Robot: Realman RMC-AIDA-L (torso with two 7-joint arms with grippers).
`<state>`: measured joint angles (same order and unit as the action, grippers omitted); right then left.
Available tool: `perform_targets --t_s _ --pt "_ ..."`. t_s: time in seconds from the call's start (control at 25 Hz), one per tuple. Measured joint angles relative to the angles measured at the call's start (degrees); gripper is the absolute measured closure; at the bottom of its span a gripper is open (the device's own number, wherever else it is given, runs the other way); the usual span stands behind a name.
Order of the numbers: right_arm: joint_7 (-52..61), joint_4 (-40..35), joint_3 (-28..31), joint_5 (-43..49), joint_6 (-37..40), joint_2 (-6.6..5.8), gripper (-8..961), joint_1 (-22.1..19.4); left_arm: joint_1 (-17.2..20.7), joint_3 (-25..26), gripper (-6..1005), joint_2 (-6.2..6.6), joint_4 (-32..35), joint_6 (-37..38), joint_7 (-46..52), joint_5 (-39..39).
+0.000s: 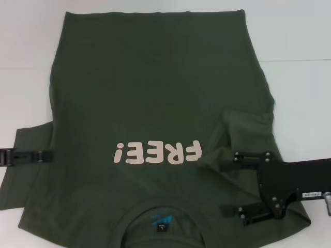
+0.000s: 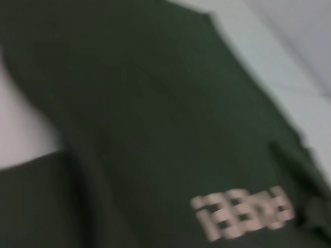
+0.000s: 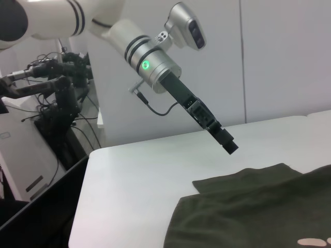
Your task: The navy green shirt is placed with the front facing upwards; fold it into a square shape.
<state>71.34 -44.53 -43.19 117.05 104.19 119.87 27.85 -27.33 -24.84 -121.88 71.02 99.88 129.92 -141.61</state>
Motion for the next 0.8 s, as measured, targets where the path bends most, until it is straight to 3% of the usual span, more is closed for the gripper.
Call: perform_targets --t_s 0.28,0.48,0.8 --pt "-2.2 1.98 -3.09 -0.07 -2.92 0.01 21 0.7 -1.11 -0.17 103 0.34 5.17 -0.03 11.8 -10.48" --pt "-3.06 3.44 -3.43 0.07 -3.72 0.01 21 1.43 -1.89 -1.46 107 0.53 4.74 -0.24 17.64 -16.8" --pt "-3.22 3.96 -3.48 0.02 -4.66 0.0 21 1.75 -2.1 -1.53 113 0.66 2.73 -0.55 20.95 -19.89"
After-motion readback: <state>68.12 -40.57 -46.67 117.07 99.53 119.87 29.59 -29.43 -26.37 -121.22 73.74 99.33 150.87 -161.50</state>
